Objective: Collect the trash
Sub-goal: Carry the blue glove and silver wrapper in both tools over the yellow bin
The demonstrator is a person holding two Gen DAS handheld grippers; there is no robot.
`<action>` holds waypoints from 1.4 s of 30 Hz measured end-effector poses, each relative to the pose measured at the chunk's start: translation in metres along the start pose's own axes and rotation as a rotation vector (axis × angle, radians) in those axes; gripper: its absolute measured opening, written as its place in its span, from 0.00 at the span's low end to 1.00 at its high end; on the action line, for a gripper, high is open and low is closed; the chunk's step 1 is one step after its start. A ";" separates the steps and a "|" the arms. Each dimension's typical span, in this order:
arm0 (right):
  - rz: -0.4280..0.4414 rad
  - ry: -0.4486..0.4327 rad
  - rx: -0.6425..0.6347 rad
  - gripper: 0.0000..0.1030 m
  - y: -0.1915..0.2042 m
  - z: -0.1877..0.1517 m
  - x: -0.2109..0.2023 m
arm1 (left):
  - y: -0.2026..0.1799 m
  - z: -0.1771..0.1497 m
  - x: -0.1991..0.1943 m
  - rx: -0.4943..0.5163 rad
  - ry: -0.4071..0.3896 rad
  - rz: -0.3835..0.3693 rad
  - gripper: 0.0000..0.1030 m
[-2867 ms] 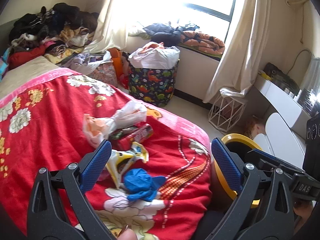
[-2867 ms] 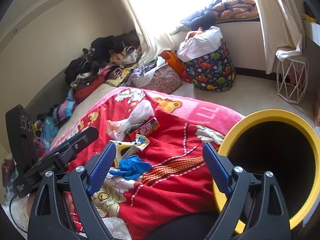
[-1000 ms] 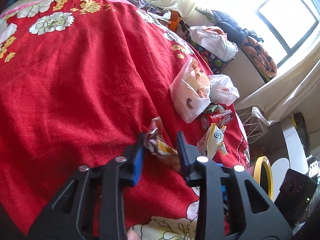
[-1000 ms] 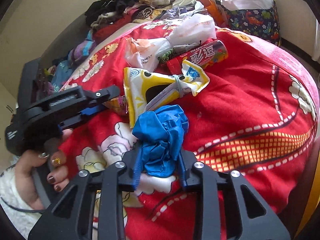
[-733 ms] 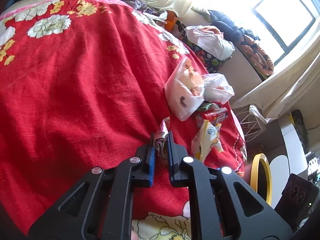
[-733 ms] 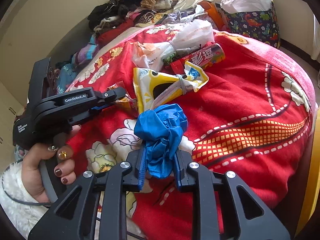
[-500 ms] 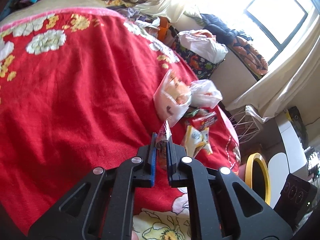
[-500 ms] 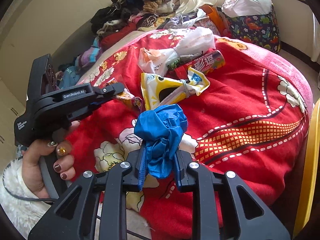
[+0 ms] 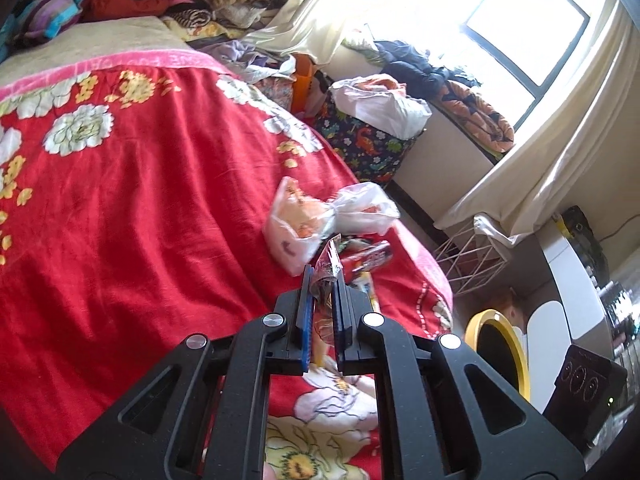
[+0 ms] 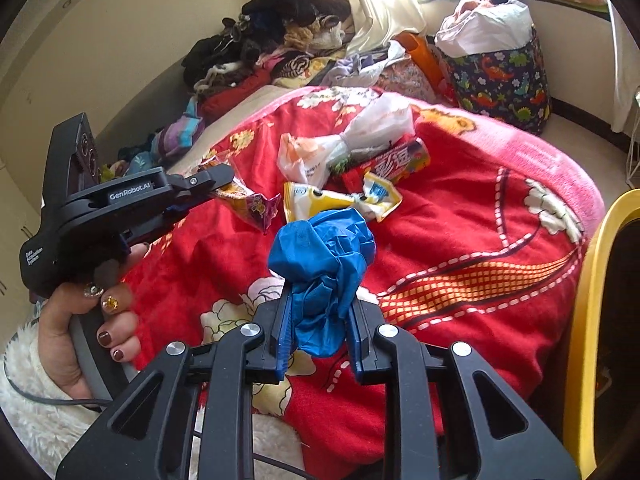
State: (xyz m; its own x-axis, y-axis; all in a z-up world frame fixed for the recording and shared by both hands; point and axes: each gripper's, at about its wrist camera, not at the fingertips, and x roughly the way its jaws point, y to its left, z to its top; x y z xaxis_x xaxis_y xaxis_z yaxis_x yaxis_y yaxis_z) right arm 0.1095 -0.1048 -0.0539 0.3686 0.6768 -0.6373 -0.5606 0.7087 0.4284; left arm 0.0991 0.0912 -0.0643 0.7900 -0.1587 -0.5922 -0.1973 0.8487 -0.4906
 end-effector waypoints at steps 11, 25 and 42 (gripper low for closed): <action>-0.031 -0.078 0.036 0.21 -0.014 0.008 -0.032 | -0.037 -0.003 -0.002 0.069 0.000 -0.053 0.04; -0.090 -0.158 0.105 0.21 -0.042 0.004 -0.073 | -0.085 -0.017 0.006 0.178 0.029 -0.119 0.04; -0.158 -0.243 0.187 0.21 -0.076 -0.006 -0.112 | -0.129 -0.033 0.016 0.275 0.056 -0.174 0.04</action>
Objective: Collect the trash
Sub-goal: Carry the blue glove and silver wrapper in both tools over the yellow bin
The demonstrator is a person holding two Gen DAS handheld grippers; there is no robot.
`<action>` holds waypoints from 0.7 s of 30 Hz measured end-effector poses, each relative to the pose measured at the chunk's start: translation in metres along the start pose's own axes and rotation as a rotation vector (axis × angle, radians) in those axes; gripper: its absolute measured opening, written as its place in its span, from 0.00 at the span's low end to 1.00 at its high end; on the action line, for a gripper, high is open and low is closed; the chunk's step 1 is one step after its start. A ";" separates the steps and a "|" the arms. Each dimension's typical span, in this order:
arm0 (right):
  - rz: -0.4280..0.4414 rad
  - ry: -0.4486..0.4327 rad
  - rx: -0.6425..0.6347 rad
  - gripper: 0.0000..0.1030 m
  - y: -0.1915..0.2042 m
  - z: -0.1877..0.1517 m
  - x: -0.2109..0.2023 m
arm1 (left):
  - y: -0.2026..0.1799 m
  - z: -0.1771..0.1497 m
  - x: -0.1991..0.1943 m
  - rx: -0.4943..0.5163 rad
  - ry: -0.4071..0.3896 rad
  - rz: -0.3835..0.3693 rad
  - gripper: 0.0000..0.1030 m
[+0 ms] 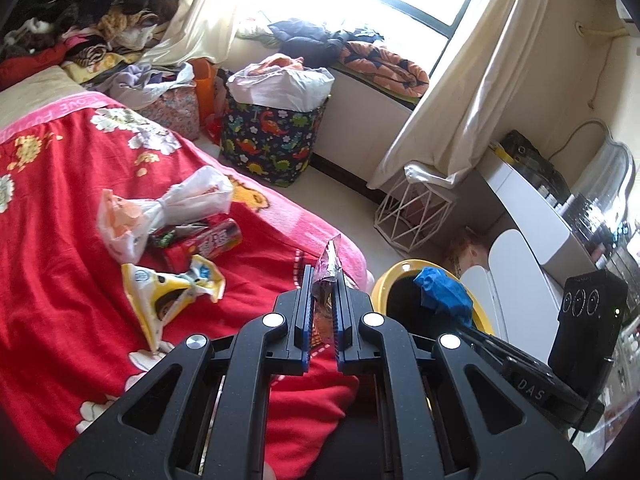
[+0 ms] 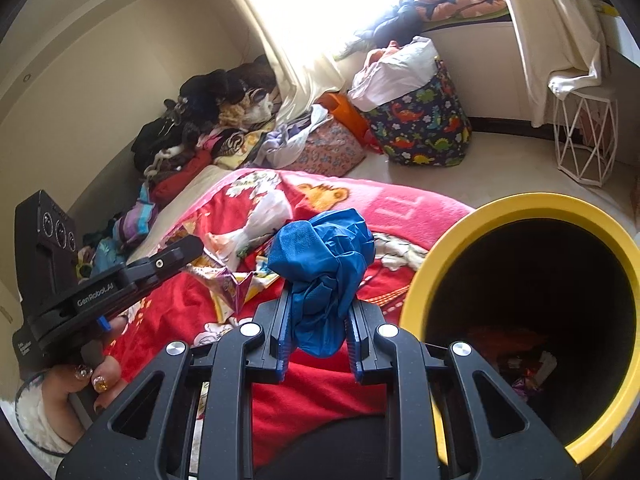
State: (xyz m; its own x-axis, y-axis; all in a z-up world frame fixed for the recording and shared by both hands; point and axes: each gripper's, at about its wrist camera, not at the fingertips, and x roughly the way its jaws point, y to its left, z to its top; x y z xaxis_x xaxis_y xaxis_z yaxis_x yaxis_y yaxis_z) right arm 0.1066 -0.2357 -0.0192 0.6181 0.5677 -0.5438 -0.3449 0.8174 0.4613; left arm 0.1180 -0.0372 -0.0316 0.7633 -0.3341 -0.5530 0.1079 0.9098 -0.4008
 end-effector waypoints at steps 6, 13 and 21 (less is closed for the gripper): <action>-0.021 -0.025 0.014 0.21 -0.011 0.001 -0.010 | -0.012 -0.002 0.005 0.019 0.008 -0.016 0.04; -0.047 -0.051 0.029 0.21 -0.024 0.003 -0.020 | -0.027 -0.005 0.008 0.053 0.018 -0.041 0.04; -0.075 -0.076 0.064 0.22 -0.042 0.004 -0.029 | -0.043 -0.010 0.012 0.085 0.028 -0.062 0.04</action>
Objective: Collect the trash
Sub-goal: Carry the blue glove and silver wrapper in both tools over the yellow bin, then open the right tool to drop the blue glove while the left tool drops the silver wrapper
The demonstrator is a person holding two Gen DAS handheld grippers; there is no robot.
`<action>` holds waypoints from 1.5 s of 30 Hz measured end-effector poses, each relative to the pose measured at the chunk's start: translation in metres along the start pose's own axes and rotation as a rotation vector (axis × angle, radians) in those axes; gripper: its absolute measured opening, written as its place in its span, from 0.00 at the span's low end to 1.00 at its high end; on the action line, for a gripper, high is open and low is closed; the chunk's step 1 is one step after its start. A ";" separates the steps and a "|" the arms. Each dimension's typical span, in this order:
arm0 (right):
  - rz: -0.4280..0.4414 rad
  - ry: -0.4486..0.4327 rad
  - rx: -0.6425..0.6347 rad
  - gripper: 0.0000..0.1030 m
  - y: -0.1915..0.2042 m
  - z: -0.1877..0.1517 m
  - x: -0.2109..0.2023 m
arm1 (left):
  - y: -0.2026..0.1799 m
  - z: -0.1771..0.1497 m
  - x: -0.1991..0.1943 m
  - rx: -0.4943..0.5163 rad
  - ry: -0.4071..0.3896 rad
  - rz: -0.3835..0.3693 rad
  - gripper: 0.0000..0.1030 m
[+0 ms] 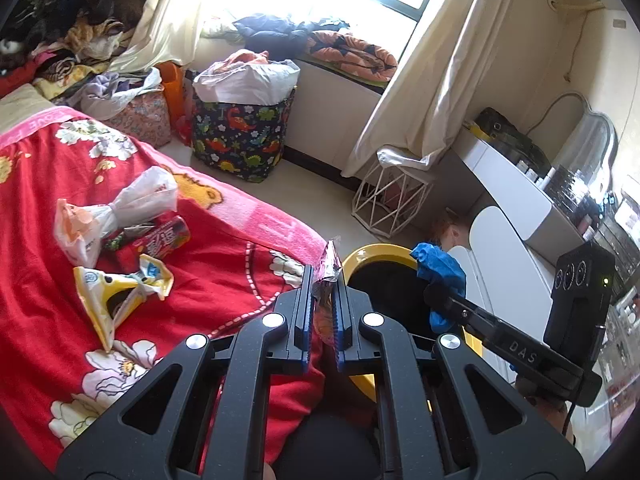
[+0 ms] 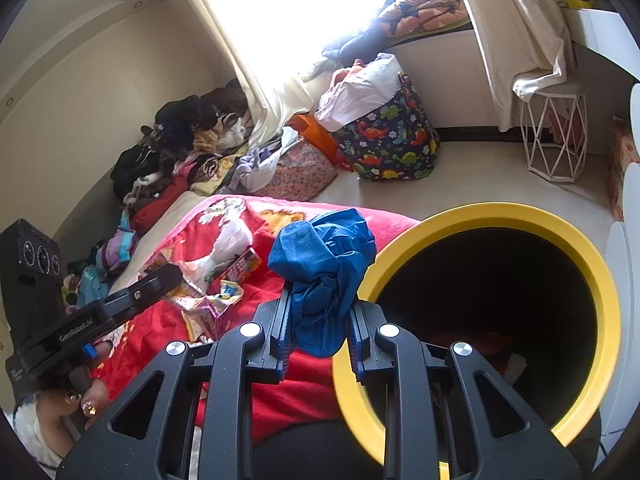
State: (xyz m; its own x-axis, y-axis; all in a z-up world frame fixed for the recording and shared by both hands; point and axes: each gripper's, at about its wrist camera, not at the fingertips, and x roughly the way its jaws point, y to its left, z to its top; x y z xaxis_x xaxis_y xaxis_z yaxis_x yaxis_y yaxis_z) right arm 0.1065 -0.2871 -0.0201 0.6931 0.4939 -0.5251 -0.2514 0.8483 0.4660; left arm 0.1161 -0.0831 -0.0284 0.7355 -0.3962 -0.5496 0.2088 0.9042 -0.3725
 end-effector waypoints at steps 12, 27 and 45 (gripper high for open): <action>-0.040 -0.033 0.047 0.23 -0.024 0.000 -0.013 | -0.020 -0.005 0.009 0.048 0.026 -0.031 0.04; -0.085 -0.054 0.115 0.23 -0.058 -0.003 -0.026 | -0.057 -0.017 0.028 0.128 0.077 -0.082 0.04; -0.149 -0.041 0.202 0.24 -0.094 -0.012 -0.033 | -0.087 -0.033 0.073 0.199 0.166 -0.135 0.05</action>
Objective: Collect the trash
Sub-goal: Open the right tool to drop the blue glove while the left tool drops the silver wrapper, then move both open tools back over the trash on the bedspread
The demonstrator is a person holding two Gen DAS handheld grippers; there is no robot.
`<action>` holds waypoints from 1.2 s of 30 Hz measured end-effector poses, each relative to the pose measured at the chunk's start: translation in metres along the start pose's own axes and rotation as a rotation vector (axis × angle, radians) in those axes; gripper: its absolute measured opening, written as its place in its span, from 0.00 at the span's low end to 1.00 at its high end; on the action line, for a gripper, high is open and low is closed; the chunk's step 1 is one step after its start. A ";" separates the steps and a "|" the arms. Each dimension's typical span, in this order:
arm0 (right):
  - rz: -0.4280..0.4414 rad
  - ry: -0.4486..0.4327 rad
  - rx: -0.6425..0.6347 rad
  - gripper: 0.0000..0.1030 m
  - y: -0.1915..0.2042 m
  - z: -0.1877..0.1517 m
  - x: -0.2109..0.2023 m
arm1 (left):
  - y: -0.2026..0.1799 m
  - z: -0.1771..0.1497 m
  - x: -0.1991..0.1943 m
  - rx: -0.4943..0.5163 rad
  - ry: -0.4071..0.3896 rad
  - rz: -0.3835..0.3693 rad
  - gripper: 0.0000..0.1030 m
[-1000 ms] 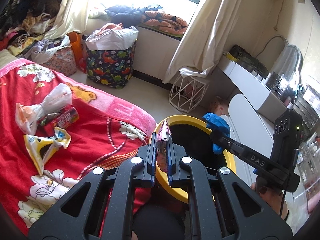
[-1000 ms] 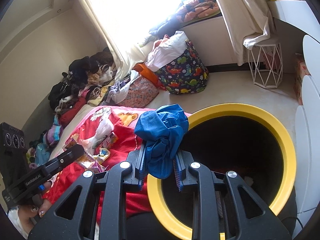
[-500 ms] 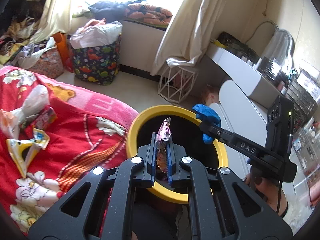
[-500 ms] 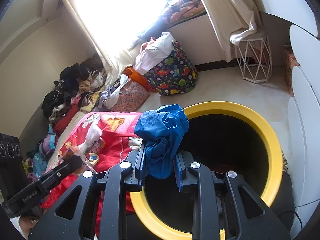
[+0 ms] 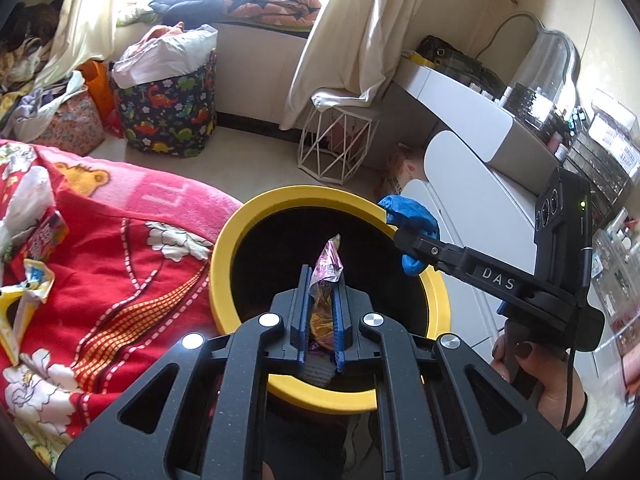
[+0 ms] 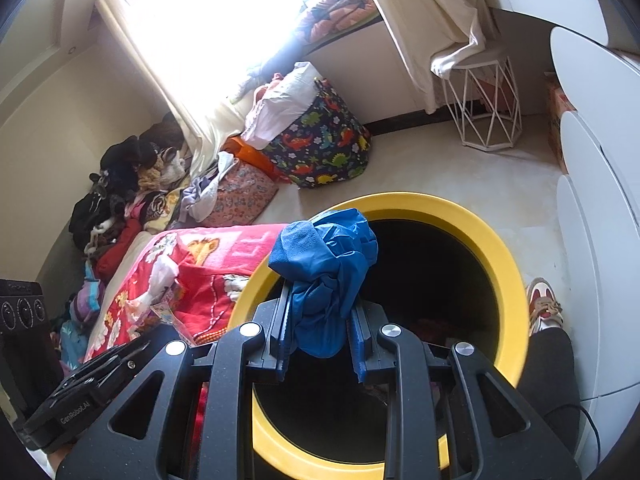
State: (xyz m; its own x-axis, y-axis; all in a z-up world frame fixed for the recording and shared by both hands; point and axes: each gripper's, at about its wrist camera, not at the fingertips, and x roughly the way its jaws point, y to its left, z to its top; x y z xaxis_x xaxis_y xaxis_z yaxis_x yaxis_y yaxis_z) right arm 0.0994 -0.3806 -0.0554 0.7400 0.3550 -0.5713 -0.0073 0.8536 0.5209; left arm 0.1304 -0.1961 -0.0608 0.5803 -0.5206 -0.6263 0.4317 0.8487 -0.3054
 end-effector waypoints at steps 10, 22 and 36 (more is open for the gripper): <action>-0.034 -0.017 0.048 0.60 -0.014 -0.001 -0.004 | 0.000 0.005 0.002 -0.026 -0.030 -0.013 0.57; -0.012 -0.035 0.031 0.71 -0.003 0.002 -0.009 | 0.011 0.004 -0.018 -0.054 -0.076 0.047 0.88; 0.042 -0.008 -0.058 0.75 0.044 -0.001 0.000 | 0.047 0.005 -0.052 -0.122 -0.142 0.120 0.89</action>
State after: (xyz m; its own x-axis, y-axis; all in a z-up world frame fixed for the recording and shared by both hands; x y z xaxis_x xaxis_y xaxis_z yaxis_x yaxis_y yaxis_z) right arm 0.0987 -0.3428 -0.0331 0.7436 0.3877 -0.5448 -0.0766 0.8588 0.5066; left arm 0.1239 -0.1300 -0.0390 0.7173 -0.4158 -0.5591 0.2718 0.9058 -0.3250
